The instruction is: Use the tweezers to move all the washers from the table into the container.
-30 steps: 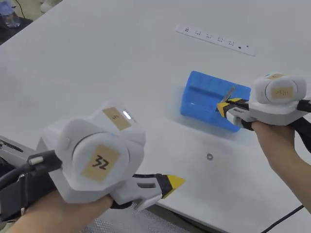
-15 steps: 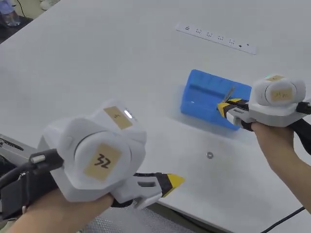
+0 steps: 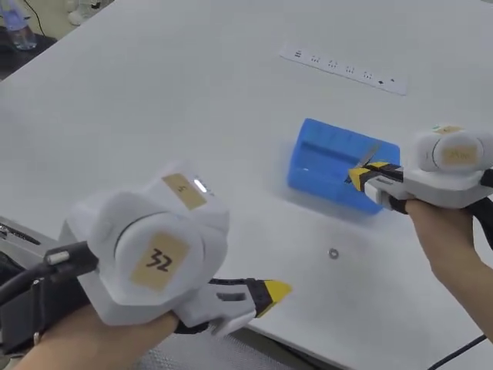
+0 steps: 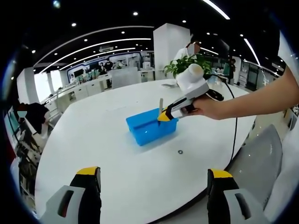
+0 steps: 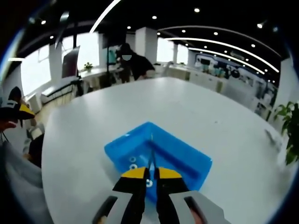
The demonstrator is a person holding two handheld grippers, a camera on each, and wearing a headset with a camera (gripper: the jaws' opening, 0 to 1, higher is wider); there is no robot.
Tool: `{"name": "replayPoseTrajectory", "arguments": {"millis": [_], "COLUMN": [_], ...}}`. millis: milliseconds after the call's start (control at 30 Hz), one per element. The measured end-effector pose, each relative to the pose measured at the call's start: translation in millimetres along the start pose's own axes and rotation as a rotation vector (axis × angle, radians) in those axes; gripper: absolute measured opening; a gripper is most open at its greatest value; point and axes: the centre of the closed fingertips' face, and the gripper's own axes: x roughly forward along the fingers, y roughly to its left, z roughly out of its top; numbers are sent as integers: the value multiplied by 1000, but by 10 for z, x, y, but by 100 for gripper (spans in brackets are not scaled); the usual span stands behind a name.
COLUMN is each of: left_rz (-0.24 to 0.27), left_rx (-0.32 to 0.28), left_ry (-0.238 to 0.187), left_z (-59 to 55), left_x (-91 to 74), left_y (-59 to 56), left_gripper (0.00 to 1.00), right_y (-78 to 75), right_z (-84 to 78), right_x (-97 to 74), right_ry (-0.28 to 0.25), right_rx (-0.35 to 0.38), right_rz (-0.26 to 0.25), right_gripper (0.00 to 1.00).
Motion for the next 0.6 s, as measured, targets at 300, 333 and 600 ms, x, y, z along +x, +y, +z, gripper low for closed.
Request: {"name": "replayPoseTrajectory", "arguments": {"millis": [300, 333, 600], "left_rz": [-10, -10, -6], "left_rx": [11, 11, 13], "left_ry": [-7, -6, -3], "left_z": [27, 26, 7], "left_x": [15, 13, 4], "left_y": [-42, -41, -24], "left_gripper": [97, 97, 96], "right_y": [49, 67, 229], "right_z": [248, 263, 310], "right_x": [-298, -324, -585], "right_ry": [-76, -84, -113], "right_rx": [-42, -45, -62], "right_rz": [20, 23, 33], "right_gripper": [3, 3, 4]}}
